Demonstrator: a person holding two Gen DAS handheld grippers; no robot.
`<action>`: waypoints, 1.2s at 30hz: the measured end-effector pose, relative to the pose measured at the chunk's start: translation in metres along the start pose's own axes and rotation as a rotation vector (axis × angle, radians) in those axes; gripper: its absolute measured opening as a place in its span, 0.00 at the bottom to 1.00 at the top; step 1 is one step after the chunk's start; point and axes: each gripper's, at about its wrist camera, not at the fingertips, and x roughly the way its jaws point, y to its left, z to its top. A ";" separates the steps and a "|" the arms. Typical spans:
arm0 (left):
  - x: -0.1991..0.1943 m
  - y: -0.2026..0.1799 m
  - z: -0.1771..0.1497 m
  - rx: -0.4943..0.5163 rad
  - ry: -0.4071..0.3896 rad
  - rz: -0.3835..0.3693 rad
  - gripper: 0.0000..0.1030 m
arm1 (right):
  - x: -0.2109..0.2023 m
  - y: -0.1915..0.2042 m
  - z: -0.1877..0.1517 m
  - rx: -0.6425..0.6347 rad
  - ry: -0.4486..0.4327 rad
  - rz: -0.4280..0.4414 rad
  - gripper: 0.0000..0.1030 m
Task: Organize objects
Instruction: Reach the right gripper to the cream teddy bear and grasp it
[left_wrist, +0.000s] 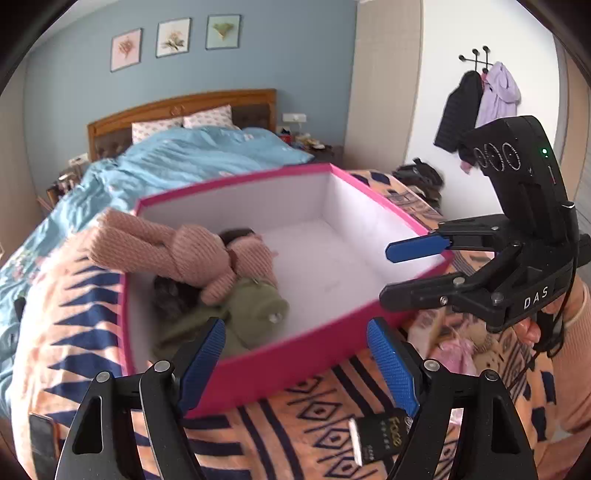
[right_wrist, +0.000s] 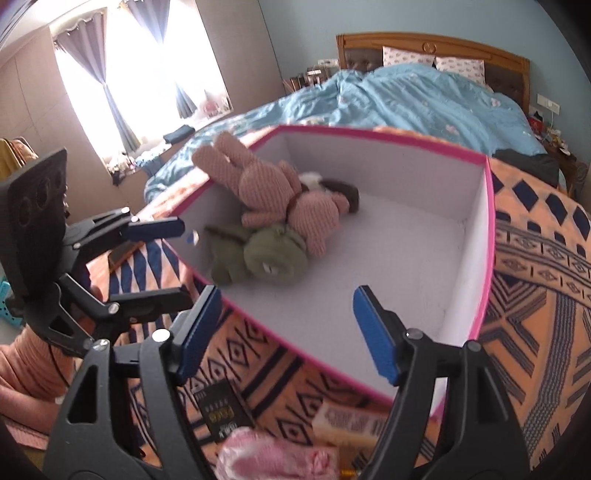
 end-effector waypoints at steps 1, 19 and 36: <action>0.000 -0.002 -0.002 0.004 -0.005 0.008 0.79 | 0.002 0.000 -0.003 -0.004 0.023 0.007 0.73; -0.056 -0.025 -0.019 -0.004 -0.170 -0.010 0.79 | -0.069 0.024 -0.042 -0.010 -0.191 0.015 0.74; 0.009 -0.080 -0.050 0.081 0.030 -0.190 0.79 | -0.062 -0.001 -0.132 0.237 -0.107 0.015 0.71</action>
